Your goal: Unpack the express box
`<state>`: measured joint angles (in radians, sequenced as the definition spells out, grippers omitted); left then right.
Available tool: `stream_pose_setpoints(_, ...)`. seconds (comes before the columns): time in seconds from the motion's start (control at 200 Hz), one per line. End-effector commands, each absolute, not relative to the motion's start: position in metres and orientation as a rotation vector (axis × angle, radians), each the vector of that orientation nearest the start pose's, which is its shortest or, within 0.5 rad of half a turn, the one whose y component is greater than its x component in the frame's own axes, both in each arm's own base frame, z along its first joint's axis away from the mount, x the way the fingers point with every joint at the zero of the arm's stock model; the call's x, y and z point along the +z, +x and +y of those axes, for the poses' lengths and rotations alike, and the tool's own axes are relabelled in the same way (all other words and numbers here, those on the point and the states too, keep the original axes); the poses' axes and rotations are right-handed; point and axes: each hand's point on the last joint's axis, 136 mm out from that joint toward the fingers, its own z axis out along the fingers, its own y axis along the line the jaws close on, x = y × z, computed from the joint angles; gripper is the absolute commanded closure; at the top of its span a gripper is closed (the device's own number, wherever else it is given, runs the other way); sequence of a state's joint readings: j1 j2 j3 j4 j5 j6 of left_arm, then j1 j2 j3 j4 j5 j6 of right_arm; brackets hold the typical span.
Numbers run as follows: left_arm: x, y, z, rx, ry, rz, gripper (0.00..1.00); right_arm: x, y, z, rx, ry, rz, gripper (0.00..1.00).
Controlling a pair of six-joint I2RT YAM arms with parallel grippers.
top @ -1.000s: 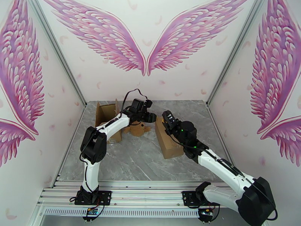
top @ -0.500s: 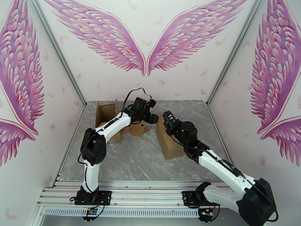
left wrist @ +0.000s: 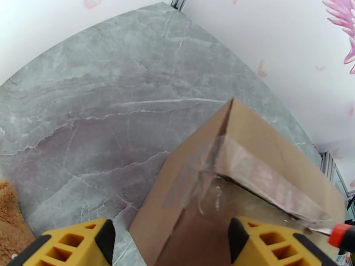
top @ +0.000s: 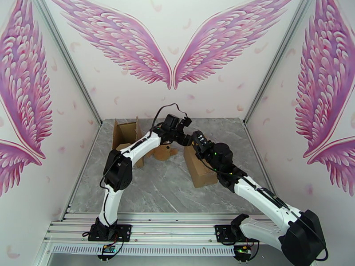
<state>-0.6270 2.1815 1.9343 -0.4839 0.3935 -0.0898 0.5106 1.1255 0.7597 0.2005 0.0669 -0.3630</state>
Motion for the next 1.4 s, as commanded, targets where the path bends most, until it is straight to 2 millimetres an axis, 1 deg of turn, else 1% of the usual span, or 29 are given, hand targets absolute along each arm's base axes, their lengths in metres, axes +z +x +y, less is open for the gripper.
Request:
stream_pose_setpoints(0.0, 0.14, 0.444, -0.401, -0.73, 0.85, 2.31, 0.28, 0.272, 0.348, 0.185, 0.084, -0.701, 1.614, 1.0)
stream_pose_setpoints(0.09, 0.127, 0.443, -0.396, -0.7, 0.845, 2.341, 0.28, 0.276, 0.347, 0.182, 0.071, -0.688, 1.61, 1.0)
stream_pose_setpoints(0.24, 0.101, 0.445, -0.378, -0.613, 0.806, 2.42, 0.31, 0.285, 0.342, 0.175, 0.054, -0.667, 1.607, 1.0)
stream_pose_setpoints(0.3, 0.09, 0.445, -0.372, -0.589, 0.793, 2.454, 0.31, 0.286, 0.338, 0.172, 0.056, -0.657, 1.612, 1.0)
stream_pose_setpoints(0.43, 0.07, 0.444, -0.36, -0.531, 0.761, 2.514, 0.33, 0.279, 0.33, 0.166, 0.067, -0.64, 1.639, 1.0)
stream_pose_setpoints(0.515, 0.061, 0.444, -0.352, -0.5, 0.735, 2.549, 0.34, 0.273, 0.325, 0.162, 0.078, -0.618, 1.663, 1.0)
stream_pose_setpoints(0.6, 0.056, 0.443, -0.347, -0.485, 0.716, 2.567, 0.34, 0.27, 0.321, 0.16, 0.092, -0.603, 1.67, 1.0)
stream_pose_setpoints(0.68, 0.055, 0.443, -0.343, -0.465, 0.696, 2.575, 0.35, 0.266, 0.321, 0.159, 0.091, -0.595, 1.677, 1.0)
stream_pose_setpoints(0.76, 0.057, 0.443, -0.335, -0.45, 0.663, 2.582, 0.35, 0.266, 0.325, 0.158, 0.082, -0.582, 1.674, 1.0)
stream_pose_setpoints(0.924, 0.062, 0.436, -0.313, -0.456, 0.549, 2.586, 0.36, 0.271, 0.335, 0.168, 0.096, -0.606, 1.649, 1.0)
stream_pose_setpoints(1.004, 0.068, 0.427, -0.303, -0.474, 0.501, 2.577, 0.36, 0.274, 0.342, 0.173, 0.12, -0.608, 1.631, 1.0)
stream_pose_setpoints(1.109, 0.074, 0.41, -0.297, -0.516, 0.459, 2.57, 0.36, 0.279, 0.347, 0.19, 0.213, -0.665, 1.591, 1.0)
stream_pose_setpoints(1.234, 0.091, 0.394, -0.293, -0.576, 0.43, 2.529, 0.36, 0.283, 0.357, 0.202, 0.263, -0.705, 1.576, 1.0)
stream_pose_setpoints(1.309, 0.107, 0.391, -0.294, -0.598, 0.447, 2.497, 0.36, 0.285, 0.36, 0.209, 0.281, -0.734, 1.565, 1.0)
stream_pose_setpoints(1.394, 0.128, 0.395, -0.297, -0.605, 0.488, 2.45, 0.36, 0.287, 0.363, 0.214, 0.291, -0.761, 1.557, 1.0)
